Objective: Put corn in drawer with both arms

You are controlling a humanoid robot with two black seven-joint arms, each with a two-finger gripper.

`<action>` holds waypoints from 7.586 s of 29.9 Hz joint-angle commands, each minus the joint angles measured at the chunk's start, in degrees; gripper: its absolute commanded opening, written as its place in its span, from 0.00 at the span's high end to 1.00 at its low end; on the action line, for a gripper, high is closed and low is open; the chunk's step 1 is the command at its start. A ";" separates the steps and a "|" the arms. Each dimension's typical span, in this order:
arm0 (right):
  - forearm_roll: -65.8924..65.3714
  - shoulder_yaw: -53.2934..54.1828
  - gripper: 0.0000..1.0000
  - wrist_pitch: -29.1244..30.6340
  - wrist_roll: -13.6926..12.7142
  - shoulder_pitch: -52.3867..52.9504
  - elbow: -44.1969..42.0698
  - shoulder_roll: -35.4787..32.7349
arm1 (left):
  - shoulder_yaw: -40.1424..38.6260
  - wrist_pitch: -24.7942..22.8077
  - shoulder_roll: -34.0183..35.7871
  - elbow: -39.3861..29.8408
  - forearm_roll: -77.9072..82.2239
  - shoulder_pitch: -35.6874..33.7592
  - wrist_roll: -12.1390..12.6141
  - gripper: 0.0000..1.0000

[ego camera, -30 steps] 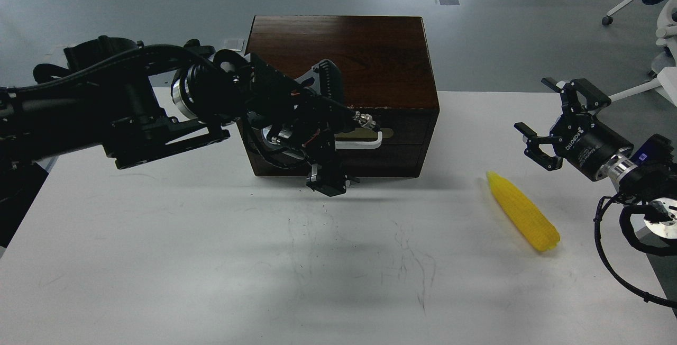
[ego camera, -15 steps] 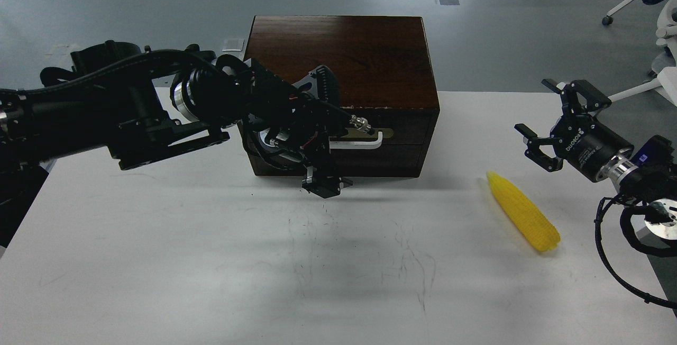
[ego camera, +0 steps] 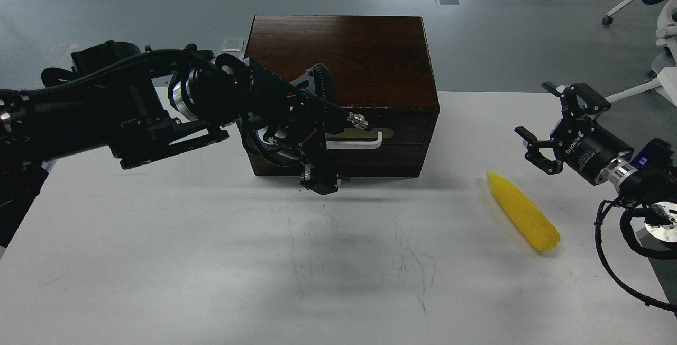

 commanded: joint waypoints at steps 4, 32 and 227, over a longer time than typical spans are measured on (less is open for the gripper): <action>0.00 0.18 0.01 0.00 0.00 -0.26 0.00 -0.15 | 2.02 0.00 -0.93 0.31 0.00 -0.15 0.00 0.02; 0.00 0.53 0.01 0.00 0.00 -0.97 -0.08 -0.06 | 4.49 0.00 1.52 -7.15 0.00 0.11 0.00 0.02; -89.91 -30.49 0.92 -2.55 0.00 61.70 11.08 16.87 | -29.97 4.00 27.02 1.01 -117.97 39.22 0.00 0.02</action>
